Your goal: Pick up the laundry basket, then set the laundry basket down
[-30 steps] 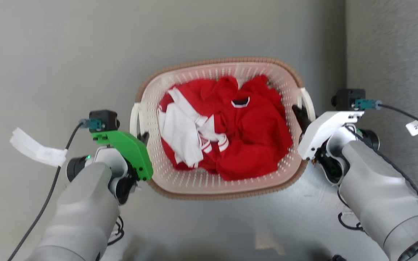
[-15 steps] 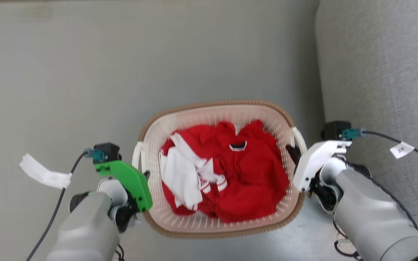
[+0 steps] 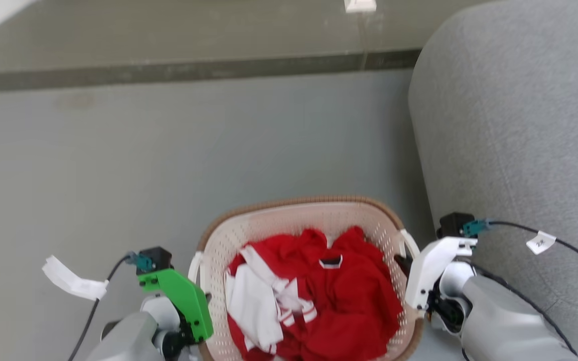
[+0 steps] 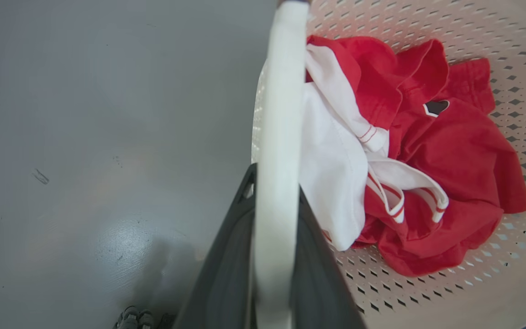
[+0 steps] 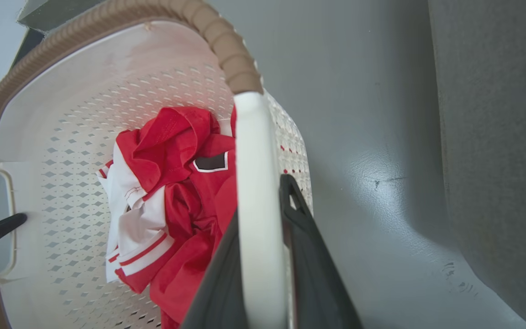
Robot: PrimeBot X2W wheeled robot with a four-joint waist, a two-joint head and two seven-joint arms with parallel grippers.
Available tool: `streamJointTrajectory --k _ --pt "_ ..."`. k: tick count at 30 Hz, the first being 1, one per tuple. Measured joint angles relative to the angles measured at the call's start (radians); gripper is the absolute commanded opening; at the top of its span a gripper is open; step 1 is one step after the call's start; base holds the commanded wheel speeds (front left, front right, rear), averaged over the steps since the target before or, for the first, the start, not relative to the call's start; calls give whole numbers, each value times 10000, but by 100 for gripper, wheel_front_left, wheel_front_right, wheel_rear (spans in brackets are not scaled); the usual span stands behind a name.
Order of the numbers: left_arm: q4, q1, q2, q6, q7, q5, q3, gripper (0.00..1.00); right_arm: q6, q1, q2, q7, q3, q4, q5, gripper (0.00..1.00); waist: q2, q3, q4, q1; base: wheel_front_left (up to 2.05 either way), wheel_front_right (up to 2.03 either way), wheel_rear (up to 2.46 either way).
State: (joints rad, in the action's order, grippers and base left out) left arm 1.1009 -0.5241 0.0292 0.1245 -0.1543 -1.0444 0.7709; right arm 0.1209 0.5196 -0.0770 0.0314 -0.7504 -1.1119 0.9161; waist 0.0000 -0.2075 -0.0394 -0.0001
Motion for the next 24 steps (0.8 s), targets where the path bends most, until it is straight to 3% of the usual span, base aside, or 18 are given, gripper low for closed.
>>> streamJointTrajectory --k 11,24 --pt "-117 371 82 0 -301 -150 178 0 0 -241 42 372 -192 -121 153 0 0 991 -82 0 0 0 0" --pt "-194 501 199 0 -401 -424 366 0 0 -362 77 499 -336 -138 268 0 0 1102 -111 0 0 0 0"
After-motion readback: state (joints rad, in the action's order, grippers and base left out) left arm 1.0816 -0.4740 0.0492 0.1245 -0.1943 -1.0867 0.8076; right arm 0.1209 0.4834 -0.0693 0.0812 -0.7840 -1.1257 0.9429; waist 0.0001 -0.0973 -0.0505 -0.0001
